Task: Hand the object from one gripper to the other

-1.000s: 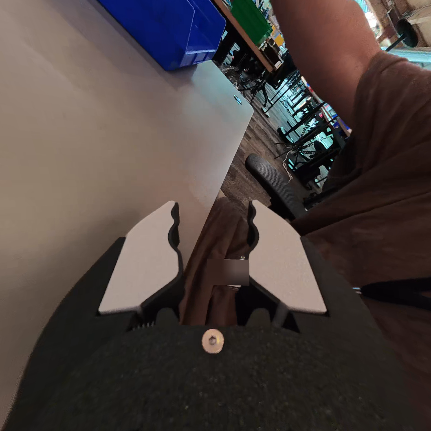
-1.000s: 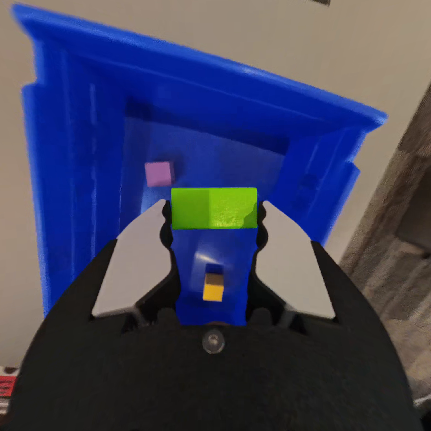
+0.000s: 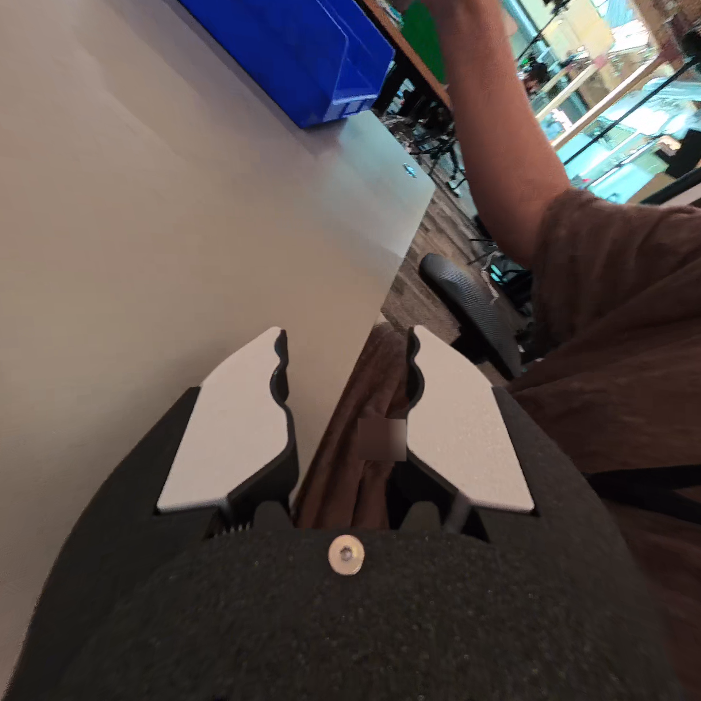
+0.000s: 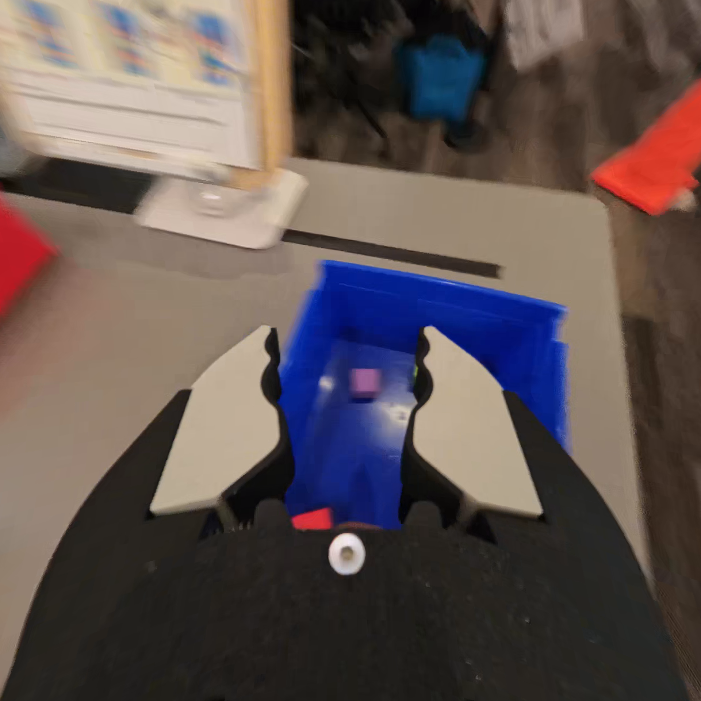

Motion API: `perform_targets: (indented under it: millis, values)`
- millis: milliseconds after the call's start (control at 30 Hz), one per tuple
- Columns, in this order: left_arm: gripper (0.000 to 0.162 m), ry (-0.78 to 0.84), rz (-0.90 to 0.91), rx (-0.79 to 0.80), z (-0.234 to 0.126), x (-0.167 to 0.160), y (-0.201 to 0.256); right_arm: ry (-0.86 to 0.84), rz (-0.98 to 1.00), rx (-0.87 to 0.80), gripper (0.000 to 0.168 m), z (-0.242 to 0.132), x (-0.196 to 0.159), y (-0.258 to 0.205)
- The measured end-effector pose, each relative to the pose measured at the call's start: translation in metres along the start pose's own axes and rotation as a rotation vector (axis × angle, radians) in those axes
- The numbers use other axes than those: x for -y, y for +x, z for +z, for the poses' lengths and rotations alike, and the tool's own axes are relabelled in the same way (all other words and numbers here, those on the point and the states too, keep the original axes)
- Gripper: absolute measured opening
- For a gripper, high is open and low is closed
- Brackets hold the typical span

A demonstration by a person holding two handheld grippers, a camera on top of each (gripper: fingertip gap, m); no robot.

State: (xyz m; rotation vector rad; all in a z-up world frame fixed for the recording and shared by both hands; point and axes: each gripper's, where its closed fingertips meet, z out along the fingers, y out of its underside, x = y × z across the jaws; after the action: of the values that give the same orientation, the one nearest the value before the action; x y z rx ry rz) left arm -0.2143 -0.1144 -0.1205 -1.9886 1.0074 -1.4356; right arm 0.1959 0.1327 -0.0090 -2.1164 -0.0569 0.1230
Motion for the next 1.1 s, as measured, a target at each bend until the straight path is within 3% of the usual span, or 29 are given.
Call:
perform_targets:
  millis: [67,133,233,367,433,500,600,833,1100]
  values:
    - [0.06,0.021,0.026,0.03,-0.006,0.008,-0.004,0.133,-0.026,0.216,0.067,-0.045,-0.006,-0.075]
    - [0.06,0.042,0.058,0.062,-0.014,0.017,-0.008,0.201,-0.041,0.442,0.068,-0.081,-0.04,-0.153]
    - [0.058,0.059,0.146,0.195,-0.035,0.031,-0.025,0.16,-0.021,0.699,0.066,-0.109,-0.118,-0.252]
    - [0.057,0.059,0.218,0.381,-0.079,0.058,-0.053,0.083,-0.037,0.866,0.067,-0.126,-0.188,-0.328]
    - [0.057,-0.002,0.197,0.477,-0.102,0.07,-0.075,0.077,-0.092,0.892,0.064,-0.134,-0.2,-0.341]
    - [0.057,-0.077,0.163,0.581,-0.124,0.083,-0.104,0.11,-0.157,0.838,0.064,-0.128,-0.206,-0.342]
    - [0.057,-0.215,0.031,0.76,-0.149,0.097,-0.158,0.03,-0.282,0.74,0.064,-0.112,-0.225,-0.338]
    - [0.057,-0.421,-0.061,0.92,-0.142,0.138,-0.268,0.033,-0.387,0.69,0.064,-0.108,-0.234,-0.34]
    - [0.055,-0.505,-0.219,0.961,-0.11,0.143,-0.333,0.009,-0.379,0.651,0.065,-0.1,-0.238,-0.327]
